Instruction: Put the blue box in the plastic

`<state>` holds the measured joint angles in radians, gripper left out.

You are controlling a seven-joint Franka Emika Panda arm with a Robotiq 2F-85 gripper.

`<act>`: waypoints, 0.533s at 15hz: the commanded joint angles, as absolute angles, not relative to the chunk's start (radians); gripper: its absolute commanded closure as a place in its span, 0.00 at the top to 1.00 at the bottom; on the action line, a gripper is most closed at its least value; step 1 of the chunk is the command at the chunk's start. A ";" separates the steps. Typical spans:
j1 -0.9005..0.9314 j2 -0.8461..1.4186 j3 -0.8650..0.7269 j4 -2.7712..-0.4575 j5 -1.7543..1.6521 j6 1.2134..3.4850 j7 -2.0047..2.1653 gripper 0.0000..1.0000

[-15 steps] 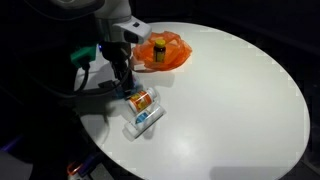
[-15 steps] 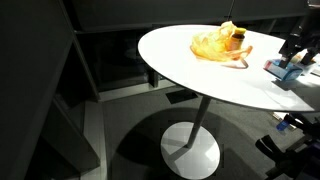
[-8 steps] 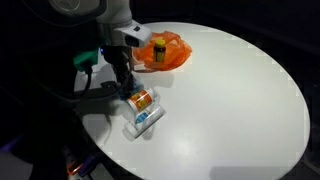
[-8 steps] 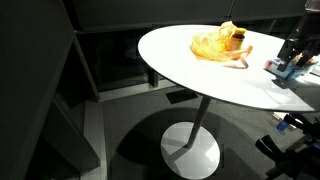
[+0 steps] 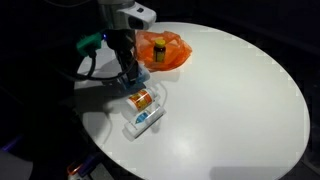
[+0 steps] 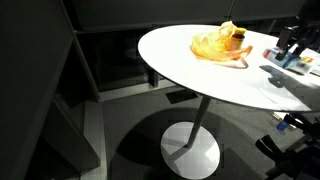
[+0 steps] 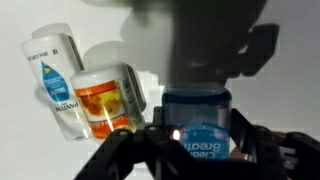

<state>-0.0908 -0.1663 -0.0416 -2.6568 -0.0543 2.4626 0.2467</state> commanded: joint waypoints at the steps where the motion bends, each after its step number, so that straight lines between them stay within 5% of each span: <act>1: -0.082 -0.226 -0.024 -2.584 -0.057 2.385 0.245 0.40; 8: -0.063 -0.224 -0.008 -2.521 -0.048 2.388 0.245 0.40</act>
